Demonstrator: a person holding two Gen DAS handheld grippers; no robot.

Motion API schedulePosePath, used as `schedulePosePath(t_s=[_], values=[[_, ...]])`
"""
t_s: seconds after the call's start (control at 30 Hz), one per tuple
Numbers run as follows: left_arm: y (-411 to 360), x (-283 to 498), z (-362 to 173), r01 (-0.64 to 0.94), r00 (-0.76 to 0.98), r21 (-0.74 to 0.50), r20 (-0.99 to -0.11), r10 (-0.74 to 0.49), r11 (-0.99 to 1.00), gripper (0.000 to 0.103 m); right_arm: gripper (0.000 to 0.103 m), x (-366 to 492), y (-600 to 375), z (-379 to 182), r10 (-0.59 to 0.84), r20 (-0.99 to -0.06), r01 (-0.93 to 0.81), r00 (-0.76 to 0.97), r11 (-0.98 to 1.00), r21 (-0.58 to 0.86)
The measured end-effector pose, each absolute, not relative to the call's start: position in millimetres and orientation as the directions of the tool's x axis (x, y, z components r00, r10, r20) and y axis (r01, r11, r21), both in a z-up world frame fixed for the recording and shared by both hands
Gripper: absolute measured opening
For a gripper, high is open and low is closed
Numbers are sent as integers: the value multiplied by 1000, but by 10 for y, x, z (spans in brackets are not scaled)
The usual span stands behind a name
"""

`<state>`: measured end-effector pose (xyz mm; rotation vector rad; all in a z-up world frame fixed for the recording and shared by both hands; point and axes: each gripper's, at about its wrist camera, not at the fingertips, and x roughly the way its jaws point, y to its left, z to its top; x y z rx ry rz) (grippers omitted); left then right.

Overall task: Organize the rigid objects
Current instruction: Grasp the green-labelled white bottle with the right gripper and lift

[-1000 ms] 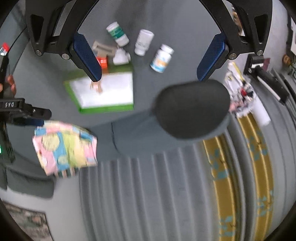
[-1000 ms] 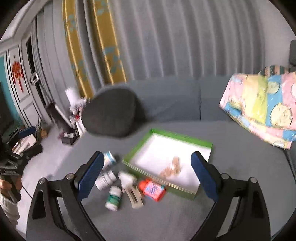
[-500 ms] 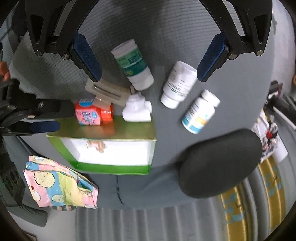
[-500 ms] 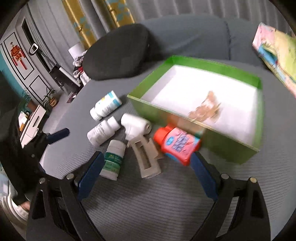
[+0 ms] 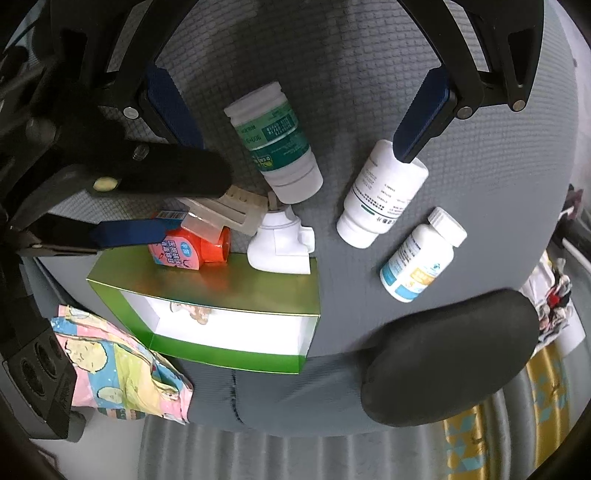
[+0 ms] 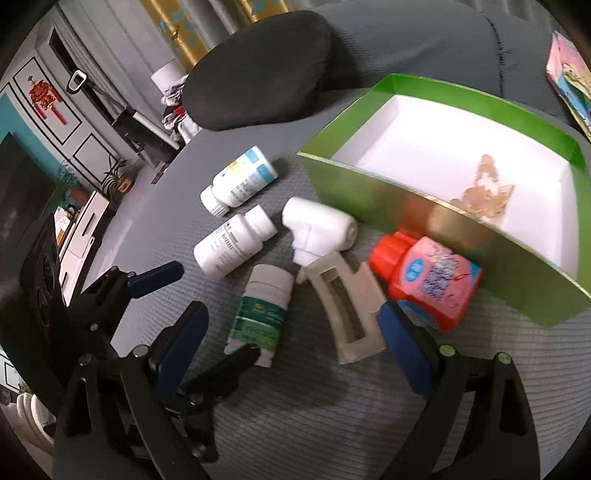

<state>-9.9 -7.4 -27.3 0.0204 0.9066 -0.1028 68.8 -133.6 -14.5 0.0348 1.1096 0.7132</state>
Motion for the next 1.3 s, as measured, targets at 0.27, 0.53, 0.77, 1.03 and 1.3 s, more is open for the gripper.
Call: schedulePosePath(t_s=[0.27, 0.53, 0.77, 1.03, 1.3], values=[[55, -181, -403, 110, 588, -142, -789, -179, 984, 102, 89, 663, -1138, -284, 584, -796, -512, 162, 739, 438], [100, -166, -493, 108, 570, -197, -791, -223, 975, 102, 81, 771, -973, -503, 585, -807, -494, 78, 726, 478], [63, -67, -599, 108, 537, -213, -810, -238, 971, 81, 55, 865, -796, -664, 556, -831, -492, 13, 727, 479], [-2, -26, -694, 141, 510, -221, -820, -262, 965, 60, 42, 831, -799, -669, 572, -820, -514, 15, 708, 484], [-57, -136, -561, 184, 519, -235, -802, -297, 954, 55, 41, 693, -1040, -546, 617, -784, -491, 65, 704, 513]])
